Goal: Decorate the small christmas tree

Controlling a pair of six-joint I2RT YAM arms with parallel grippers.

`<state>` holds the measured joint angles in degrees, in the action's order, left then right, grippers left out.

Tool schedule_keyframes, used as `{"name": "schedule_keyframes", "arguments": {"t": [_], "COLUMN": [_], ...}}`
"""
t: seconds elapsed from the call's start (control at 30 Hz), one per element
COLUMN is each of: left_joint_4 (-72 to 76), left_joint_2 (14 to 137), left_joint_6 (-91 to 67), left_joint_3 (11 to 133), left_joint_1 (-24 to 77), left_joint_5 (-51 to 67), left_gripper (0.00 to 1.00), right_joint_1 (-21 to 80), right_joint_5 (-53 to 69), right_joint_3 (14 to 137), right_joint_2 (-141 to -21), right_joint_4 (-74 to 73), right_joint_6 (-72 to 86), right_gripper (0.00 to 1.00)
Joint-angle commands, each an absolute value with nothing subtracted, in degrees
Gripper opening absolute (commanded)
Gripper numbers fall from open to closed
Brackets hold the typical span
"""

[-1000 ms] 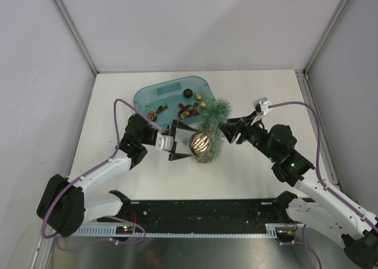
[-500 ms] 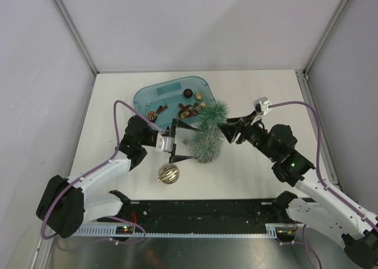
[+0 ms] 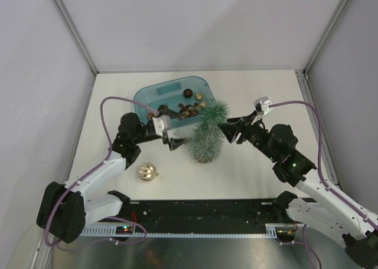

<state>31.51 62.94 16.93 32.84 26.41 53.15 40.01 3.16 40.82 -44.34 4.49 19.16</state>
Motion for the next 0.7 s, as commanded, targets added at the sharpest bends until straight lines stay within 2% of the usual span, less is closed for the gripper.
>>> {"name": "schedule_keyframes", "arguments": {"t": [0.0, 0.17, 0.33, 0.53, 0.67], "left_joint_4": [18.41, 7.59, 2.71, -29.11, -34.82], "left_joint_2": [64.07, 71.69, 82.95, 107.29, 113.65], "left_joint_6": [11.45, 10.62, 6.59, 6.89, 9.05], "left_joint_3": [40.19, 51.68, 64.87, 94.54, 101.96], "left_joint_1": [20.9, 15.78, 13.22, 11.72, 11.38], "left_joint_5": [35.28, 26.06, 22.76, 19.92, 17.52], "left_gripper": [1.0, 1.0, 1.0, 1.0, 1.0], "right_joint_1": [40.35, 40.41, 40.57, 41.12, 41.44], "right_joint_5": [1.5, 0.76, 0.04, -3.28, -4.05], "right_joint_3": [44.06, 44.64, 46.51, 48.87, 50.1], "right_joint_2": [-42.42, -40.52, -39.45, -39.55, -40.49], "right_joint_4": [3.26, 0.75, -3.73, -7.06, -8.28], "right_joint_6": [17.77, 18.16, 17.97, 17.32, 16.92], "right_gripper": [0.54, 0.54, 0.54, 0.54, 0.54]}}
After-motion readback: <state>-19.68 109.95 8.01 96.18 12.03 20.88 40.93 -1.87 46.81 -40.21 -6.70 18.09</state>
